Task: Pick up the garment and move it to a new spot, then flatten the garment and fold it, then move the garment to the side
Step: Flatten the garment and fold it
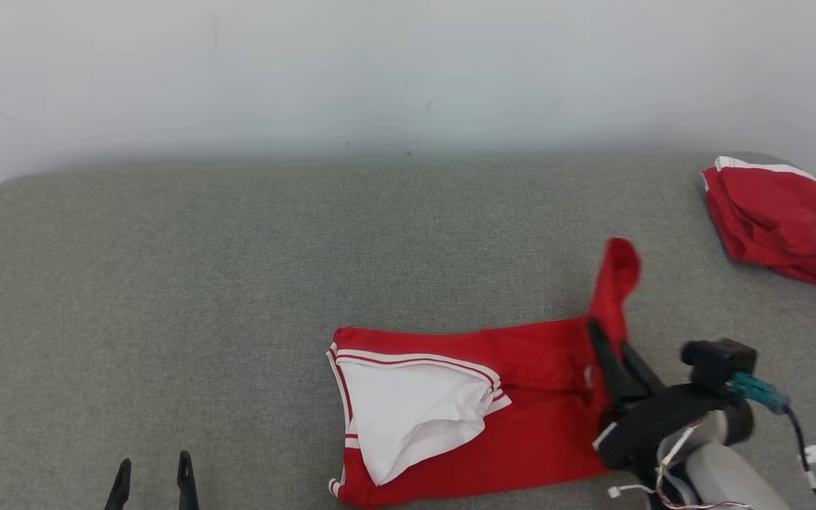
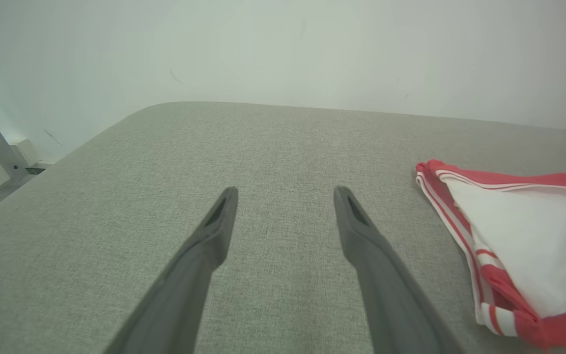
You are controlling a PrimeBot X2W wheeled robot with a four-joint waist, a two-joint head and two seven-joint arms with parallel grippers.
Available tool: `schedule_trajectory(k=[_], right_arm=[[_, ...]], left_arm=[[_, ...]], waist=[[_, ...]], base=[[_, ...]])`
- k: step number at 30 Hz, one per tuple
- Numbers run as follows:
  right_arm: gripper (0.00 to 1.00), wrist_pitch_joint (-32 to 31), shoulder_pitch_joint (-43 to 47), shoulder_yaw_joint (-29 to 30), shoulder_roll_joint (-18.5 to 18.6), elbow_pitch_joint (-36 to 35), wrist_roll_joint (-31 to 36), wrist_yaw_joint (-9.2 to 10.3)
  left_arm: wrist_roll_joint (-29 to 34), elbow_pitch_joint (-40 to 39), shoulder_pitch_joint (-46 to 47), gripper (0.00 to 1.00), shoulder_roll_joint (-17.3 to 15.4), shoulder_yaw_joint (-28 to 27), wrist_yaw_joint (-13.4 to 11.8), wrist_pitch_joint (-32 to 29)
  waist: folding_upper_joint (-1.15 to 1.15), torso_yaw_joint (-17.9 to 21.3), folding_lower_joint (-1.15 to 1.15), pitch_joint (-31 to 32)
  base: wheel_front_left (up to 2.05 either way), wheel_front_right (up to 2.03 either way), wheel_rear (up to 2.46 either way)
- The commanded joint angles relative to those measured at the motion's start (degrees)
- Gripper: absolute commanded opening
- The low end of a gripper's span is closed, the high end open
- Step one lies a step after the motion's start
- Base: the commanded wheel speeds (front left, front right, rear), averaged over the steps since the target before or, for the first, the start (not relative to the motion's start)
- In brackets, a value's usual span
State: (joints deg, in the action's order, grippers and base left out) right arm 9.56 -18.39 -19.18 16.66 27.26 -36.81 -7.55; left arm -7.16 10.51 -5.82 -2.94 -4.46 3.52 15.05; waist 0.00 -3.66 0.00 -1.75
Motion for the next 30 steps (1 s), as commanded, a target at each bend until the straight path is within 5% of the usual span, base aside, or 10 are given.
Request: schedule_trajectory(k=[1,12,27,28,29,30], right_arm=[[0.0,-0.51,0.18,-0.46,-0.55,-1.07,-0.11,0.16],[0.0,-4.64,-3.26,-8.75,-9.78,-2.9,2.11,0.16],[0.0,-1.06,-10.68,-18.22,-13.85,13.6,2.91,0.16],[0.15,-0.09,-11.24,-18.74,-13.85,14.15,2.83,0.16],[0.46,1.24,-12.15,-19.28,-13.86,14.82,4.11,0.16],[1.0,2.3,-12.63,-19.78,-13.88,15.46,4.62,0.16]], left_arm=[[-0.51,0.16,0.32,1.0,0.09,0.07,-0.22,0.17],[-1.32,1.51,2.61,1.0,0.08,2.5,-0.35,0.17],[-2.87,2.89,5.99,1.0,0.09,6.35,-1.04,0.17],[-2.89,2.94,6.04,1.0,0.1,6.41,-1.09,0.17],[-2.88,3.0,6.01,1.0,0.09,6.39,-1.13,0.17],[-2.84,3.04,5.92,1.0,0.09,6.32,-1.14,0.17]], waist=[[0.0,-0.4,0.0,-0.18],[0.0,-4.04,0.0,-1.79],[0.0,-8.15,0.0,-4.65],[0.0,-8.19,0.0,-4.67],[0.0,-8.16,0.0,-4.65],[0.0,-8.08,0.0,-4.61]], base=[[0.0,0.0,0.0],[0.0,0.0,0.0],[0.0,0.0,0.0],[0.0,0.0,0.0],[0.0,0.0,0.0],[0.0,0.0,0.0]])
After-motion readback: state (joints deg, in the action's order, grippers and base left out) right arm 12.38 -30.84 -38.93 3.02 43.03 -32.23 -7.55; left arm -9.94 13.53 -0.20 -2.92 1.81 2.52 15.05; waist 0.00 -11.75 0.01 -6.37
